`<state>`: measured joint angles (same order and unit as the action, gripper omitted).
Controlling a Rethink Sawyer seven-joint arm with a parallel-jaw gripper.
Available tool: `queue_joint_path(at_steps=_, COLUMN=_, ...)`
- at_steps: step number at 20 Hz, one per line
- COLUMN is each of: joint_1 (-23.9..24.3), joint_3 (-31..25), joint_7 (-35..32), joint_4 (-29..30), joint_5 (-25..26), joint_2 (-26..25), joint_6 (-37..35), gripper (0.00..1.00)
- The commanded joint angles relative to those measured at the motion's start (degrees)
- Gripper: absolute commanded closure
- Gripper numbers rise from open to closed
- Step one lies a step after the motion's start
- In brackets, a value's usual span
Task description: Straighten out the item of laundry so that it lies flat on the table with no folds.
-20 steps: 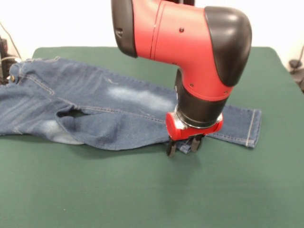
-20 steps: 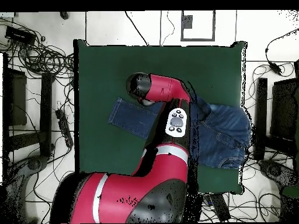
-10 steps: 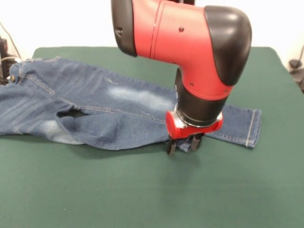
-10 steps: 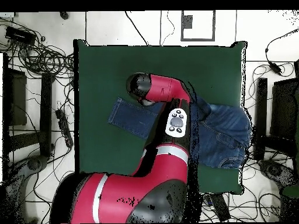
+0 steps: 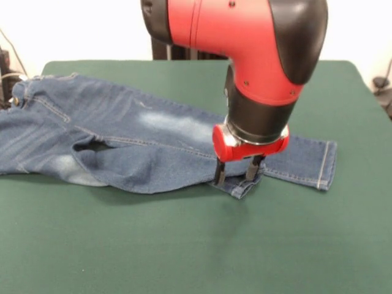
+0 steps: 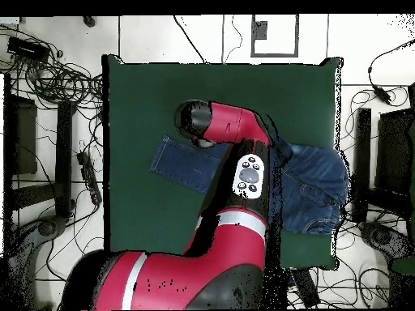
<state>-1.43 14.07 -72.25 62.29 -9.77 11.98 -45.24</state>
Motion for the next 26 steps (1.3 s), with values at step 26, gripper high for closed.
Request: queue_joint_path(at_steps=26, joint_1=-2.04, joint_3=-1.48, joint_7=-16.0, joint_4=-0.98, joint_5=-0.2, joint_2=-7.76, joint_6=-4.51, gripper=0.0)
